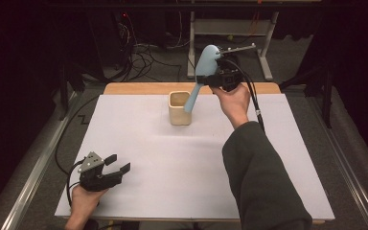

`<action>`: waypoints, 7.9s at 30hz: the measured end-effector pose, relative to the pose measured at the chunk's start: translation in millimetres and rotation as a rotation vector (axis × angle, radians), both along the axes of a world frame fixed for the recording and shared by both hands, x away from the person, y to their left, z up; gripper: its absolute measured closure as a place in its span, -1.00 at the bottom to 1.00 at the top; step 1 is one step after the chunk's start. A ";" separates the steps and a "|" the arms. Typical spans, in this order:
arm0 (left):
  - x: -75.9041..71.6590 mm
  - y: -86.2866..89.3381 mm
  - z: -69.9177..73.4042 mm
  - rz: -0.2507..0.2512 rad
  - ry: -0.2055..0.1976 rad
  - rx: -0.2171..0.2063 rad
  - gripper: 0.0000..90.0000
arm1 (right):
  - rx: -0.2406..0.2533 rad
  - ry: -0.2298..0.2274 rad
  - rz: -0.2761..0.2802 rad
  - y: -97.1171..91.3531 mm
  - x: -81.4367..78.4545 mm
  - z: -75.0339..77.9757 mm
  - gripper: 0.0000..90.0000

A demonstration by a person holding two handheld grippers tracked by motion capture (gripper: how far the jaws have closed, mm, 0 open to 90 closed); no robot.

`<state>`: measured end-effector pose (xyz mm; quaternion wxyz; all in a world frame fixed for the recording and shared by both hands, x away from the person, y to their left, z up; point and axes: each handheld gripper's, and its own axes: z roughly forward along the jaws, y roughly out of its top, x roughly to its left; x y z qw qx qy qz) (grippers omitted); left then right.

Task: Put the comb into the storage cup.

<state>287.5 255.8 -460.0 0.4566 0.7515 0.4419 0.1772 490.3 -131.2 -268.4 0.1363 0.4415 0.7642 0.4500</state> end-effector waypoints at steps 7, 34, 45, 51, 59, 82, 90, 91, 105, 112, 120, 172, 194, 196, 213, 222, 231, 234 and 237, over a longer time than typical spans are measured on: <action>-0.1 -0.7 0.1 -0.004 0.001 0.009 -0.25 | -0.006 -0.008 0.002 7.1 2.7 -0.4 0.23; -0.2 -2.7 0.0 -0.009 -0.003 0.007 -0.25 | -0.006 -0.022 -0.051 16.7 15.0 -4.7 0.22; -0.5 -2.9 0.3 -0.013 -0.003 0.006 -0.25 | -0.018 -0.029 -0.070 23.7 20.0 -7.9 0.22; -0.3 -3.2 0.2 -0.015 -0.003 0.005 -0.25 | -0.014 -0.026 -0.077 25.3 21.7 -10.6 0.21; -0.2 -3.4 0.3 -0.015 -0.002 0.005 -0.25 | -0.018 -0.031 -0.082 25.5 23.2 -12.1 0.21; -0.8 -3.3 0.4 -0.018 -0.005 0.006 -0.25 | -0.067 0.003 -0.093 37.1 29.9 -30.7 0.19; -0.9 -3.2 0.6 -0.020 -0.004 0.007 -0.25 | -0.074 0.021 -0.092 40.4 32.2 -41.9 0.19; -0.9 -3.2 0.6 -0.020 -0.004 0.008 -0.25 | -0.075 0.024 -0.092 40.7 32.3 -42.8 0.19; -2.0 -3.2 1.1 -0.023 -0.008 0.011 -0.25 | -0.087 0.032 -0.089 48.6 33.9 -53.4 0.19; -2.5 -3.5 1.0 -0.023 -0.013 0.011 -0.25 | -0.094 0.044 -0.090 48.9 34.5 -60.2 0.18; -2.3 -3.8 0.9 -0.024 -0.011 0.012 -0.25 | -0.100 0.062 -0.087 49.1 35.4 -67.0 0.18; -3.4 -4.8 0.6 -0.026 -0.010 0.015 -0.25 | -0.109 0.115 -0.077 50.4 35.3 -87.3 0.10; -2.1 -5.2 0.0 -0.026 -0.006 0.010 -0.25 | -0.060 0.107 -0.055 34.0 30.7 -88.8 -0.21; -2.0 -5.1 0.0 -0.027 -0.004 0.014 -0.25 | -0.060 0.112 -0.051 32.1 30.2 -89.0 -0.25; -1.1 -5.1 -0.8 -0.017 0.000 0.016 -0.25 | -0.033 0.060 -0.027 13.3 9.0 -85.8 -0.26; -0.6 -4.3 -1.1 -0.012 0.003 0.012 -0.25 | -0.046 0.041 -0.035 1.4 0.7 -85.0 -0.24; 1.1 -5.2 -1.8 -0.011 0.014 0.009 -0.25 | -0.052 0.029 -0.024 -11.9 -8.1 -88.6 -0.23; 1.1 -4.9 -1.7 -0.009 0.014 0.007 -0.25 | -0.051 0.022 -0.018 -14.4 -11.0 -88.7 -0.22; 1.0 -4.5 -1.8 -0.008 0.014 0.006 -0.25 | -0.055 0.015 -0.011 -16.8 -13.5 -88.2 -0.19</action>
